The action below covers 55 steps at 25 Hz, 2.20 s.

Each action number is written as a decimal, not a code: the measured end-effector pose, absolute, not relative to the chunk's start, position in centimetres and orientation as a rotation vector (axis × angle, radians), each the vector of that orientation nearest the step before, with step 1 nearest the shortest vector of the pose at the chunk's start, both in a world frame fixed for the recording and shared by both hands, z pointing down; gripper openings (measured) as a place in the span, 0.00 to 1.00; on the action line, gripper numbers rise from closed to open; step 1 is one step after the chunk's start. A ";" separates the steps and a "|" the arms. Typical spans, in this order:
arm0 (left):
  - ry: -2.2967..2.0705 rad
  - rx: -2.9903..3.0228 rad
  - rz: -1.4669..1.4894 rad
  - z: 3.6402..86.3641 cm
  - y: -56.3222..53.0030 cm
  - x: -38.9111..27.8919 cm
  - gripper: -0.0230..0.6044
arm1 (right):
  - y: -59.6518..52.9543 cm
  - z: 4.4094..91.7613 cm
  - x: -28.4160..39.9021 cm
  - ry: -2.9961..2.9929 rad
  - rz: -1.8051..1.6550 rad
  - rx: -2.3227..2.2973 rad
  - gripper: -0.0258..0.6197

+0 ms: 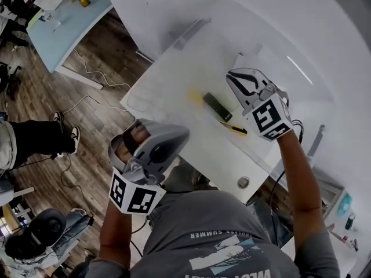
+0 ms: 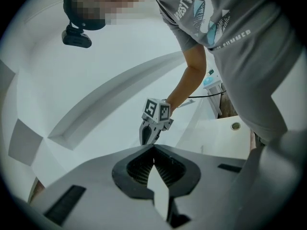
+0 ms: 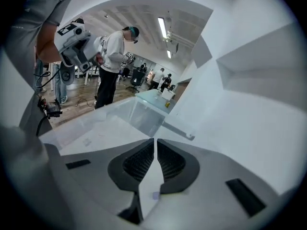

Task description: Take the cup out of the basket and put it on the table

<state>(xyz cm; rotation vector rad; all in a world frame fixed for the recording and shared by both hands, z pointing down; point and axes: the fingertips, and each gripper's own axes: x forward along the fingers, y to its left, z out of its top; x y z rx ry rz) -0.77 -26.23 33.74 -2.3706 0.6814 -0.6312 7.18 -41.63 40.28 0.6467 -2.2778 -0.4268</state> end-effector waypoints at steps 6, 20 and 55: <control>0.691 -2.417 -0.624 35.1 -29.0 -2.8 0.05 | -46.4 49.6 5.5 -2.175 -0.250 0.524 0.16; 0.683 -2.510 -0.587 38.3 -31.8 -5.2 0.05 | -50.5 64.4 6.8 -1.816 -0.156 0.369 0.21; 0.675 -2.410 -0.608 35.8 -22.0 0.4 0.05 | -29.5 35.9 6.7 -2.196 -0.504 0.625 0.09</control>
